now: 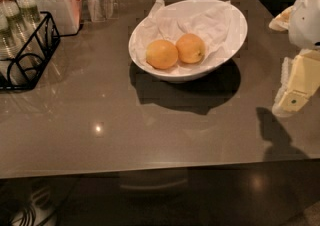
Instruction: Pick orange from white bowl
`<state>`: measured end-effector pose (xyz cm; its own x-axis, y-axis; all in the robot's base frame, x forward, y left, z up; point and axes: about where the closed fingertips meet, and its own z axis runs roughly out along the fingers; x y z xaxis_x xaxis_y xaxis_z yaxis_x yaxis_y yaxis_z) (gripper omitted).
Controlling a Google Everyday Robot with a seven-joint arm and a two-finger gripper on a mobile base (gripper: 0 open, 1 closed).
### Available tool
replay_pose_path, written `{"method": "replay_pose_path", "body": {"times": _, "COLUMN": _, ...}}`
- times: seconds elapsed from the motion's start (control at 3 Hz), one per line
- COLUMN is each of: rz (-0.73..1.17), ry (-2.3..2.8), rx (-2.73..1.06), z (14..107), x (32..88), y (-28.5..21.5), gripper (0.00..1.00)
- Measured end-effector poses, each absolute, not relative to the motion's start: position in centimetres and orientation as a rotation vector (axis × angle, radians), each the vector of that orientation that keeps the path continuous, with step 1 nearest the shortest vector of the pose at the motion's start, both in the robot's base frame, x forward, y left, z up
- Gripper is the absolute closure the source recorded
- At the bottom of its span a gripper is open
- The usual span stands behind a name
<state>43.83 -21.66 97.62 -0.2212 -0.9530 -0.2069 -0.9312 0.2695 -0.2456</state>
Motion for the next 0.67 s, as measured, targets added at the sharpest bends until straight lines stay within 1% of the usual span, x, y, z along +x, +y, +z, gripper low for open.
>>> {"method": "replay_pose_path", "body": {"times": 0.33, "rz": -0.099, "ry": 2.219, "rx": -1.724, "z": 97.9, "x": 44.1, "y": -21.4, "gripper": 0.00}}
{"method": "replay_pose_path", "body": {"times": 0.67, "rz": -0.068, "ry": 2.112, "rx": -1.788, "z": 99.4, "x": 46.8, "y": -18.6, "gripper": 0.00}}
